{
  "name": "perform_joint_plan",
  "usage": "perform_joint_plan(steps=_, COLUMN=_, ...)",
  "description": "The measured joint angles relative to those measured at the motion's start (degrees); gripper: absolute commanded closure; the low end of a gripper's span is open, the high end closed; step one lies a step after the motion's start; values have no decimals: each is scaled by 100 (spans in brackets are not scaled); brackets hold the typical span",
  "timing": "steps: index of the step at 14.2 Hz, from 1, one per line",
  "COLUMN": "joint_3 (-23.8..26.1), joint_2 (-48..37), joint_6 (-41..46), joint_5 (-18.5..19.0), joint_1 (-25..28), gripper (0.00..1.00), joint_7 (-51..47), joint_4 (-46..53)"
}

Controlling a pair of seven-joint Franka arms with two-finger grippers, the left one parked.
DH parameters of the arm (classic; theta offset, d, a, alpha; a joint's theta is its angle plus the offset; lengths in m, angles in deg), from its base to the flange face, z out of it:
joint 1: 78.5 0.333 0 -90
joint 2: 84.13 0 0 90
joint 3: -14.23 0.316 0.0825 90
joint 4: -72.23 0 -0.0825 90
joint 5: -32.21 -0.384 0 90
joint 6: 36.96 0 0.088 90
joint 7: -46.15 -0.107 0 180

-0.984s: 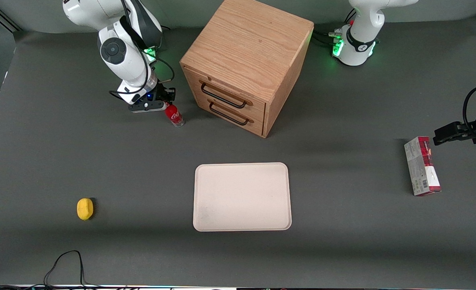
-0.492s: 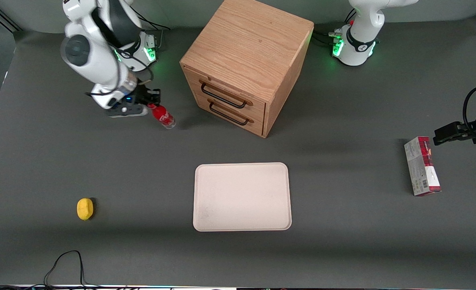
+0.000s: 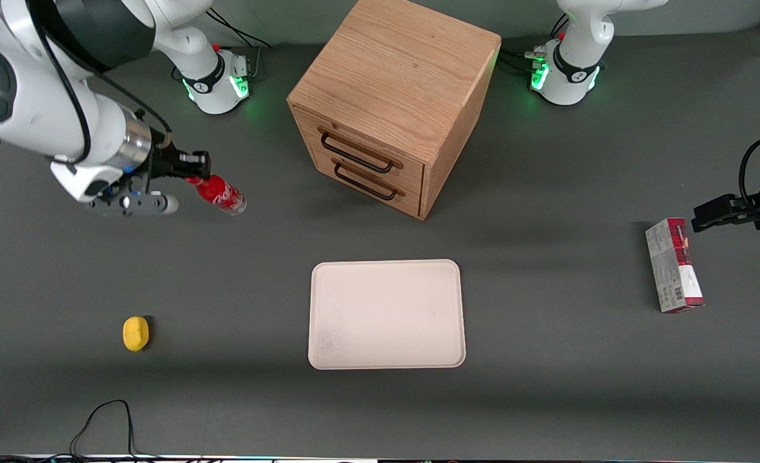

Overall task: Place coke bottle on tray
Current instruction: 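Carry the held bottle with the right gripper over the white tray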

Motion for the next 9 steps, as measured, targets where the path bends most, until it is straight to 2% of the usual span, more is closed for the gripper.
perform_joint_plan(steps=4, joint_3=-1, joint_2=1347, joint_6=280, joint_5=-93, joint_1=-140, gripper=100, joint_7=-246, joint_4=1675)
perform_joint_plan(steps=7, joint_3=36, joint_2=2163, joint_6=-332, joint_5=-358, joint_1=-256, gripper=100, joint_7=-700, joint_4=2282)
perform_joint_plan(steps=9, joint_3=194, joint_2=2613, joint_6=-937, joint_5=-398, joint_1=-276, gripper=100, joint_7=-1012, joint_4=2429)
